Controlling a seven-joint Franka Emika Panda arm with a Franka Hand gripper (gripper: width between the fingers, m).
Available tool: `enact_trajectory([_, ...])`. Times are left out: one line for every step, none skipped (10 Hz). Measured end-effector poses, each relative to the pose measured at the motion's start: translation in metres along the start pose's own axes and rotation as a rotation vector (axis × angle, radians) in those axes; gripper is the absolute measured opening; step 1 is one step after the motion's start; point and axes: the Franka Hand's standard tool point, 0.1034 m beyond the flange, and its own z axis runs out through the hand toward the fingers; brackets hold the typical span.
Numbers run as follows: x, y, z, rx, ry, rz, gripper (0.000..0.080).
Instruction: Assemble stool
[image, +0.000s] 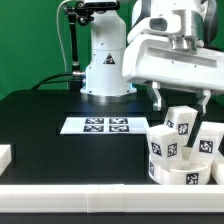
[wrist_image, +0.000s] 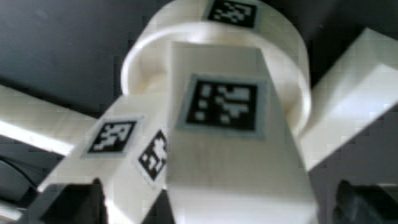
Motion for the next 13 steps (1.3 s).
enact_trajectory([0.005,0.000,-0.007,0.017,-0.025,0.012,0.0649])
enact_trajectory([0.012,0.002,-0.015,0.028,-0.034,0.019,0.0649])
enact_trajectory([0.016,0.005,-0.019,0.031,-0.034,0.022,0.0649])
enact_trajectory([0.019,0.008,-0.019,0.030,-0.035,0.025,0.0649])
enact_trajectory([0.017,0.007,-0.017,0.029,-0.039,0.022,0.0649])
enact_trajectory([0.016,0.007,-0.017,0.029,-0.039,0.022,0.0649])
enact_trajectory([0.016,0.007,-0.017,0.030,-0.041,0.022,0.0649])
enact_trajectory([0.014,0.005,-0.015,0.038,-0.075,0.021,0.0649])
enact_trajectory([0.015,0.006,-0.015,0.038,-0.076,0.012,0.0649])
enact_trajectory([0.014,0.009,-0.014,0.041,-0.100,0.005,0.0649])
enact_trajectory([0.009,0.006,-0.013,0.075,-0.247,0.005,0.0649])
enact_trajectory([0.015,0.005,-0.014,0.088,-0.313,0.012,0.0649])
enact_trajectory([0.014,0.002,-0.014,0.096,-0.365,0.018,0.0649])
